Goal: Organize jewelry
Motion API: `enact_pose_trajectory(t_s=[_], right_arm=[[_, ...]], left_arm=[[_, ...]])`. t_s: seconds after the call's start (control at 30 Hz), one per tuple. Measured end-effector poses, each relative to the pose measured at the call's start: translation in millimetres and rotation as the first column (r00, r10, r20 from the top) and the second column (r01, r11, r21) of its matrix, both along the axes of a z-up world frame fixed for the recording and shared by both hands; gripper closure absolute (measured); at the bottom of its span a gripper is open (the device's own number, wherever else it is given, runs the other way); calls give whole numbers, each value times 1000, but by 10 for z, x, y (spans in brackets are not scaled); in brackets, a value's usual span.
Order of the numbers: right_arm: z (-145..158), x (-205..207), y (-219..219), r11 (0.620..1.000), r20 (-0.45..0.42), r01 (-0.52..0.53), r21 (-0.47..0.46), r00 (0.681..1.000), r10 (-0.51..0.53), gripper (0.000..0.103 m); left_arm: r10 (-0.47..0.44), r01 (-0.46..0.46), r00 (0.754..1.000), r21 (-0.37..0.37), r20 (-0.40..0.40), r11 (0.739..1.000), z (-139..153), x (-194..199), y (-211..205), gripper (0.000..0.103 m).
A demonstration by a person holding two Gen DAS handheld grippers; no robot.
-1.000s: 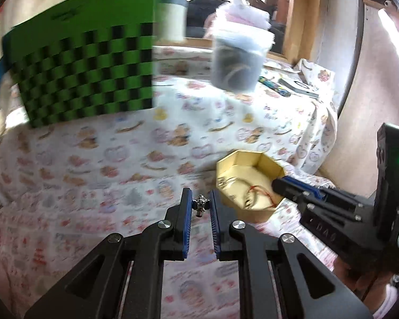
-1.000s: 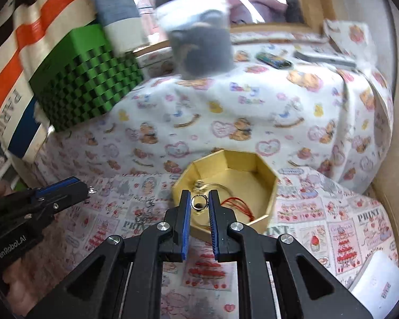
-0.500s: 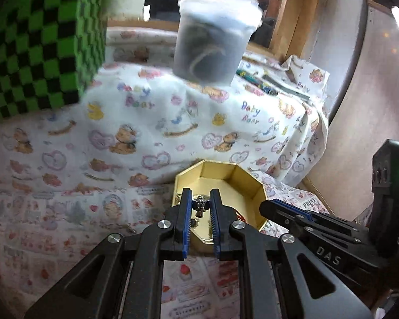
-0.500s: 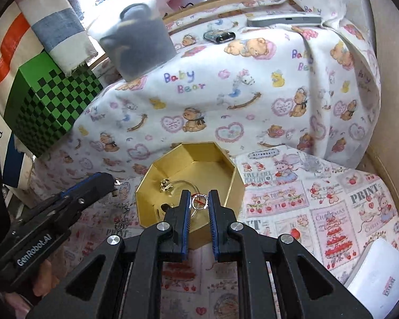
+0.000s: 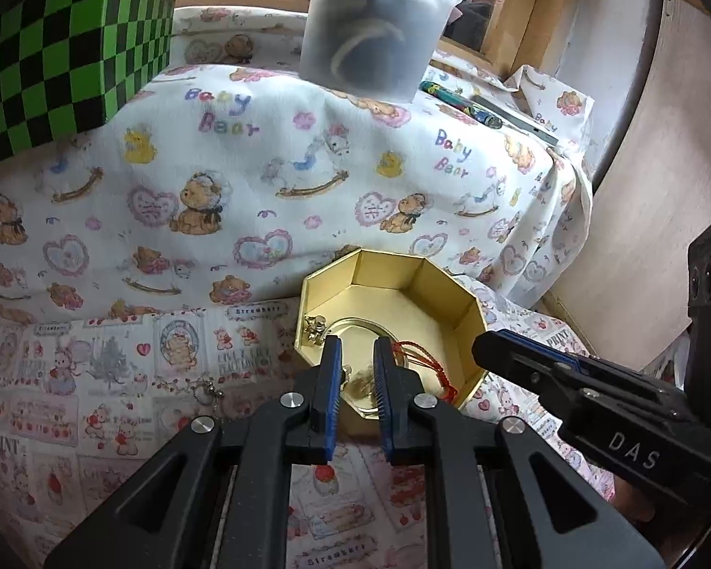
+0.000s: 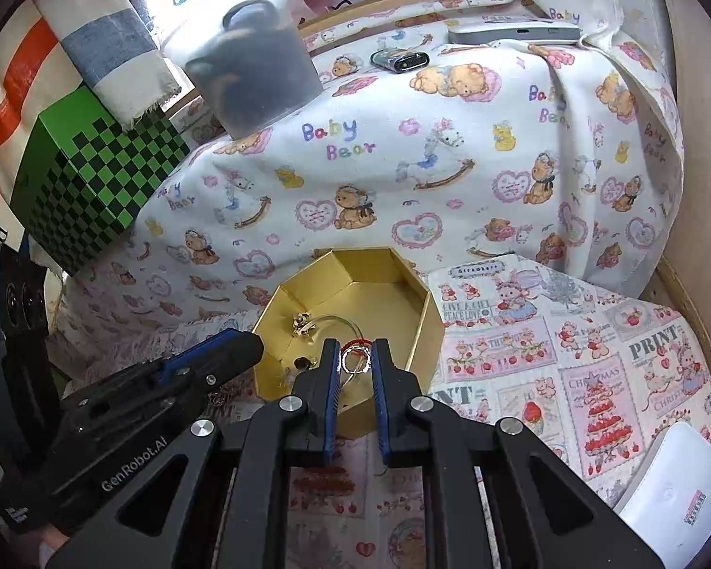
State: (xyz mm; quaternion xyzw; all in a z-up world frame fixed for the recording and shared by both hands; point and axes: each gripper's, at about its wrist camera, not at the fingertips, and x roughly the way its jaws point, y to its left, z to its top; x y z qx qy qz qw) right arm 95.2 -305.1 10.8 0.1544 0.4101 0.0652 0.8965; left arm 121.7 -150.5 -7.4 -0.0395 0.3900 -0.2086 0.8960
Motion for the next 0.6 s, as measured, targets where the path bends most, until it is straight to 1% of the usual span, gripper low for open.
enact_pose_trajectory(t_s=[0.07,0.13,0.2,0.27,0.33,0.37,0.4,0.43,0.5,0.6], right_arm=[[14,-9,17,1000,9,-12,-3,1000,12,89],[12,2,49,1000,3,-25,-9,1000,25,89],[7,4,96,999,3,-30,-26,1000,30,88],[3,-1,156,998,6,-38,-53,999,38,88],[1,-13,198,997,12,-45,-70,999,46,87],[3,-24,217,996,18,-46,-81,999,48,84],[8,-33,230,995,23,-45,-92,999,47,82],[12,-43,243,994,30,-43,-103,998,46,82],[20,-61,262,993,40,-48,-111,998,52,82],[36,-90,296,991,50,-54,-118,997,60,82]], left_arm=[[6,-6,1000,3,4,1000,35,-22,50,90],[7,-7,1000,6,26,1000,106,-74,140,87],[20,-22,997,23,68,999,213,-174,239,78],[48,-54,991,46,121,997,319,-288,341,72],[96,-114,974,75,206,991,432,-446,438,68],[109,-132,965,84,237,988,472,-508,467,60],[118,-145,958,85,262,986,508,-567,504,54],[124,-154,951,84,283,985,543,-626,538,52],[130,-162,940,79,314,984,596,-734,609,45],[150,-187,928,79,341,979,641,-850,701,38]])
